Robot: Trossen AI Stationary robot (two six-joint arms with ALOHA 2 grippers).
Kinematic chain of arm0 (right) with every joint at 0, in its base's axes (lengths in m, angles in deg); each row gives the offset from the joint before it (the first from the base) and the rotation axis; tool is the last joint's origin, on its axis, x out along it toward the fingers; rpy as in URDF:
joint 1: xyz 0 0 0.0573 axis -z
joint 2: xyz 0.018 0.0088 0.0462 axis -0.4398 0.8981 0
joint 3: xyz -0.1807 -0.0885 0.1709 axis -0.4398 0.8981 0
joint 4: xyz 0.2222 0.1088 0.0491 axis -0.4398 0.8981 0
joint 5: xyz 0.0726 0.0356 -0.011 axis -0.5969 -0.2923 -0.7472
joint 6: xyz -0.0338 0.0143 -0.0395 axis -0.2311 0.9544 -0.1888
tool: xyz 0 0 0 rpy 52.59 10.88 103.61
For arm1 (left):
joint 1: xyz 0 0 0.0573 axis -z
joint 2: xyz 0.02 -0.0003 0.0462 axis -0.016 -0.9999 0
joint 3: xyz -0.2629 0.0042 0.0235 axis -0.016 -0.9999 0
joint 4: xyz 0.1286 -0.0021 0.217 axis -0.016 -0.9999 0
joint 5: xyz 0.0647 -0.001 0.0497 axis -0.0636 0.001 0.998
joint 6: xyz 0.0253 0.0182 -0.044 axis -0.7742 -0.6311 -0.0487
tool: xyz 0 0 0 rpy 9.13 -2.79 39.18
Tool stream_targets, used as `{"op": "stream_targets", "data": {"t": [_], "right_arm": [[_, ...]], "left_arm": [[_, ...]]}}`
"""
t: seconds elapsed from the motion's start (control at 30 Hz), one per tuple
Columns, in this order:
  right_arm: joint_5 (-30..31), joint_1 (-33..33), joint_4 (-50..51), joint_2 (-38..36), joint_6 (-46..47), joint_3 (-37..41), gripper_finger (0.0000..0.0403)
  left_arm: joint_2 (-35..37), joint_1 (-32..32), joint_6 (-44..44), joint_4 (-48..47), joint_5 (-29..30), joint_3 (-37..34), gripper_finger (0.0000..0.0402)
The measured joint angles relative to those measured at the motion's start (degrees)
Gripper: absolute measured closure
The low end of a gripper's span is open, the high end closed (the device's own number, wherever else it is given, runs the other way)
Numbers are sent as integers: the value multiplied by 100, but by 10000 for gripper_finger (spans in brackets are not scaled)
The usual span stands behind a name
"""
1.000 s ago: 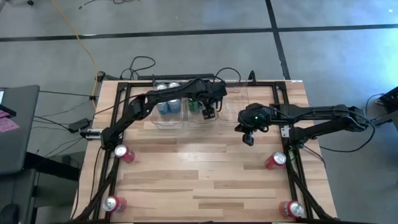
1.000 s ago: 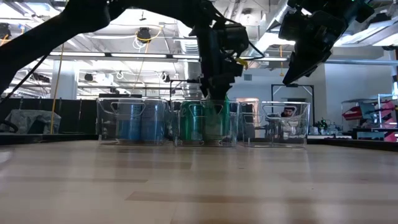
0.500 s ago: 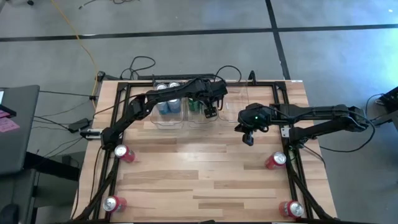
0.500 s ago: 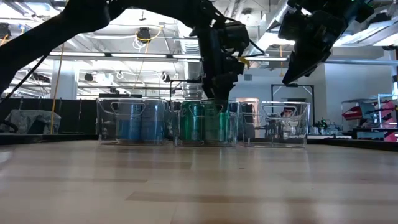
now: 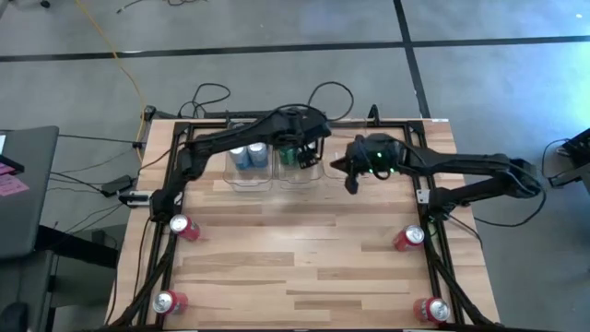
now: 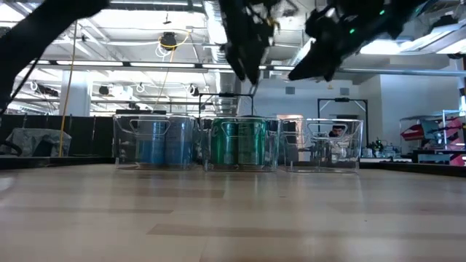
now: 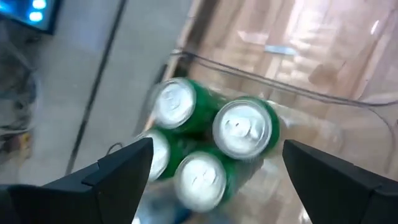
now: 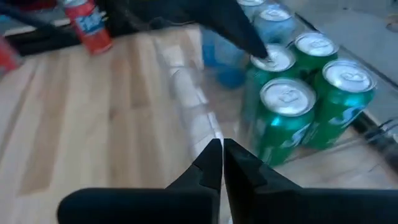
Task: Sort soda cans
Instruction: Put the red soda can into the right transparent bin
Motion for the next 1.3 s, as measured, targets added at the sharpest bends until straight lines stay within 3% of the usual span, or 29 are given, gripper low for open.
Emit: {"op": "stream_targets", "data": {"t": [0.17, 0.4, 0.8, 1.3], "right_arm": [[-693, 461, -816, 871, -141, 0, 397], [-677, 629, -1551, 1899, -184, -211, 395], [-659, 666, -1556, 2985, -366, -864, 395], [-512, 953, -1613, 3247, -506, -1036, 394]], "left_arm": [[643, 362, 525, -702, 619, 2, 47], [1148, 972, 1578, -1903, 770, 0, 47], [1861, 2135, 3274, -1889, 1299, -1324, 47], [2032, 3254, 4880, -1901, 1322, -2110, 47]]}}
